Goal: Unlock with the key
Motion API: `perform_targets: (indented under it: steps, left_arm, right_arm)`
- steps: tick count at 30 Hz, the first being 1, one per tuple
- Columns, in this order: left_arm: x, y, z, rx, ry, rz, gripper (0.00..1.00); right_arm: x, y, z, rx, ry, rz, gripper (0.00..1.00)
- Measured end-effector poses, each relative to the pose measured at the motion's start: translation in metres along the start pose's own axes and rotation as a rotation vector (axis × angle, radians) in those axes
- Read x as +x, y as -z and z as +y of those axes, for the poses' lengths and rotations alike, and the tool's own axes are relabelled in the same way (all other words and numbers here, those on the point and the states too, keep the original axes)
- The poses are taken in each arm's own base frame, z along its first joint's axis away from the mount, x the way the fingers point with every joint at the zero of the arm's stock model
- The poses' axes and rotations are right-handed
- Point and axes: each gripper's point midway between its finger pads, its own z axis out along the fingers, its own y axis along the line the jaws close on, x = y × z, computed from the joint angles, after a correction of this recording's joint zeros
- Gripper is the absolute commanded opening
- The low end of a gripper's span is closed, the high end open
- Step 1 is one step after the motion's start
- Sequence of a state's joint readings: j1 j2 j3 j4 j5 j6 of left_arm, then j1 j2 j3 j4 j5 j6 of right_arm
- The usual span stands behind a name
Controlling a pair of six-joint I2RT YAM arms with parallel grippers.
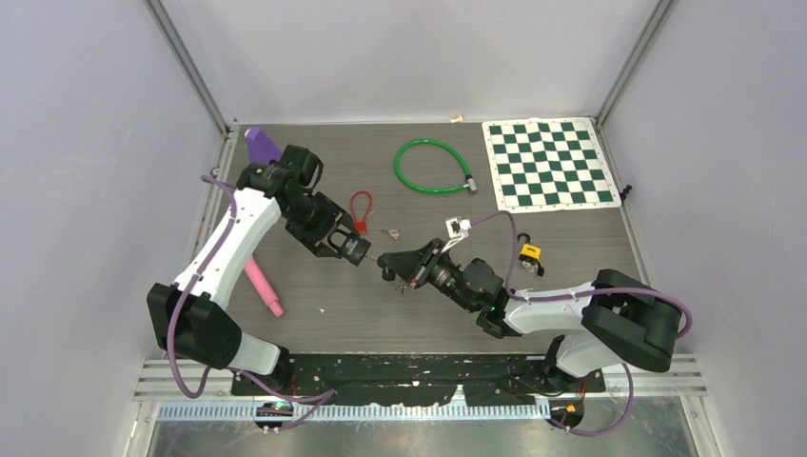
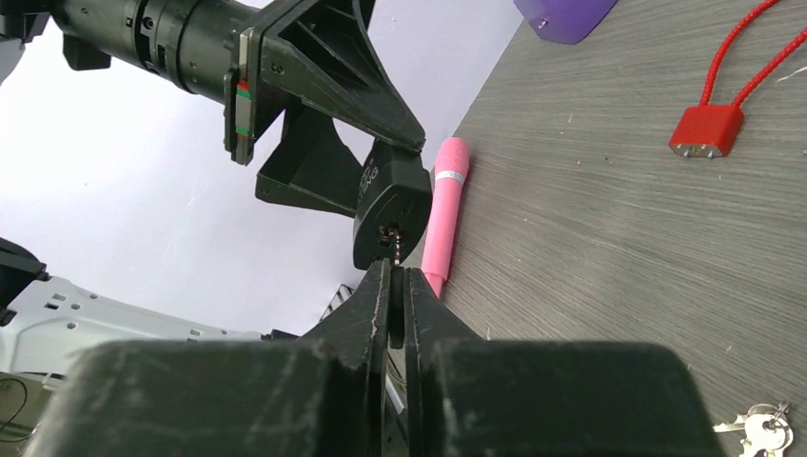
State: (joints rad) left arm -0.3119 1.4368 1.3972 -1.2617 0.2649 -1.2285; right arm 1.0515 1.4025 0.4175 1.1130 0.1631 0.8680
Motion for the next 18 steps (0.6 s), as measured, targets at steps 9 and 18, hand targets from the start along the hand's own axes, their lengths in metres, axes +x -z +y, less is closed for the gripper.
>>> perform_targets:
  steps: [9,18]
  left_arm:
    - [-0.0014,-0.0015,-0.0004,0.004,0.001,-0.005,0.01]
    - [-0.0010,-0.0064,0.0000,0.007,0.014,0.003,0.01]
  right_arm:
    - [0.0016,-0.0026,-0.0010,0.005,-0.023,-0.001,0.05]
    - [0.0004,-0.0028,0.0008,0.002,-0.038,-0.008,0.05]
